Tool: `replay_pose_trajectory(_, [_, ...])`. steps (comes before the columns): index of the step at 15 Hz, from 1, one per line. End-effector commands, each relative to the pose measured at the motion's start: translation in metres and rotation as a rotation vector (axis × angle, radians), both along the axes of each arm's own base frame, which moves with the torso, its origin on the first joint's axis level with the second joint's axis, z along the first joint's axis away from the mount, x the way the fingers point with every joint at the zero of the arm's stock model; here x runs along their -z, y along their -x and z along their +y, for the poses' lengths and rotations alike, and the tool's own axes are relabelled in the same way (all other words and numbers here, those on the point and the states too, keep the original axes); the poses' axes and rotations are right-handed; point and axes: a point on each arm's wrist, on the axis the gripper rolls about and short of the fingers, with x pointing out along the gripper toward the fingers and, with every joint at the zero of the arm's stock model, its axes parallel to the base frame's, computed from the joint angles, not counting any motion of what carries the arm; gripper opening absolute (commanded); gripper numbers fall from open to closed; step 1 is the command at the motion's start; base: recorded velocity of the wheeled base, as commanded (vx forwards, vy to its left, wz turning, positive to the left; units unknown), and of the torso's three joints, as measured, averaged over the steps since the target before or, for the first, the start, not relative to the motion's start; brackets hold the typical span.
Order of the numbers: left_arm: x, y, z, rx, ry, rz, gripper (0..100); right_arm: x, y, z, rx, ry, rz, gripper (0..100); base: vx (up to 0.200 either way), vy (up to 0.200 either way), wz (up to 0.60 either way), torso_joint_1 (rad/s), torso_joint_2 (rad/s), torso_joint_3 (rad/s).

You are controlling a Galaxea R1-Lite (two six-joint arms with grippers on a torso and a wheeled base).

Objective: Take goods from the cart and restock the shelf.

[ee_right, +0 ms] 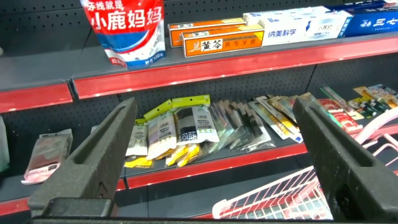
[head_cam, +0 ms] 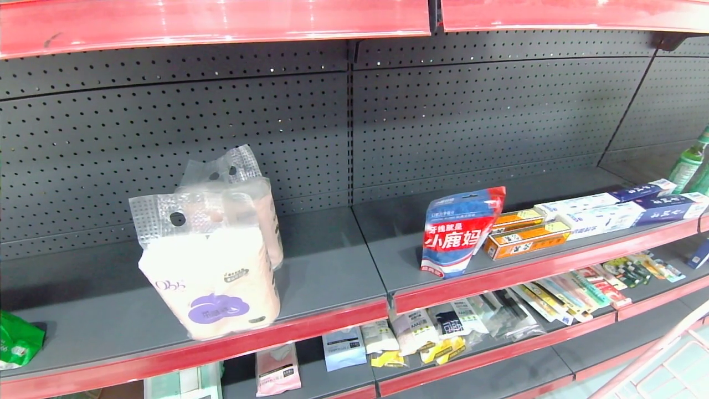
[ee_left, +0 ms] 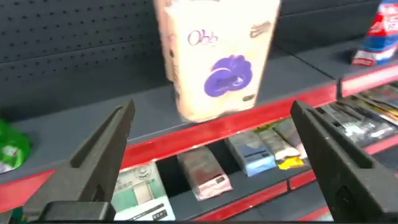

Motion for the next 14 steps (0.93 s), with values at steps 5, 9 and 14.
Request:
replay_pose_trajectory(5, [0.0, -0.001, 0.007, -0.416, 0.007, 0.012, 100, 0.0, 0.0, 0.0, -0.001, 0.0, 0.001, 100, 0.0, 0.0, 0.0, 0.0, 0.0, 0.0])
replay_pose_trajectory(9, [-0.003, -0.011, 0.01, -0.274, 0.02, 0.135, 100, 0.0, 0.0, 0.0, -0.001, 0.0, 0.001, 100, 0.0, 0.0, 0.0, 0.0, 0.0, 0.0])
replay_pose_trajectory(14, [-0.001, -0.003, 0.014, 0.077, -0.014, 0.064, 100, 0.0, 0.0, 0.0, -0.001, 0.0, 0.001, 100, 0.0, 0.0, 0.0, 0.0, 0.0, 0.0])
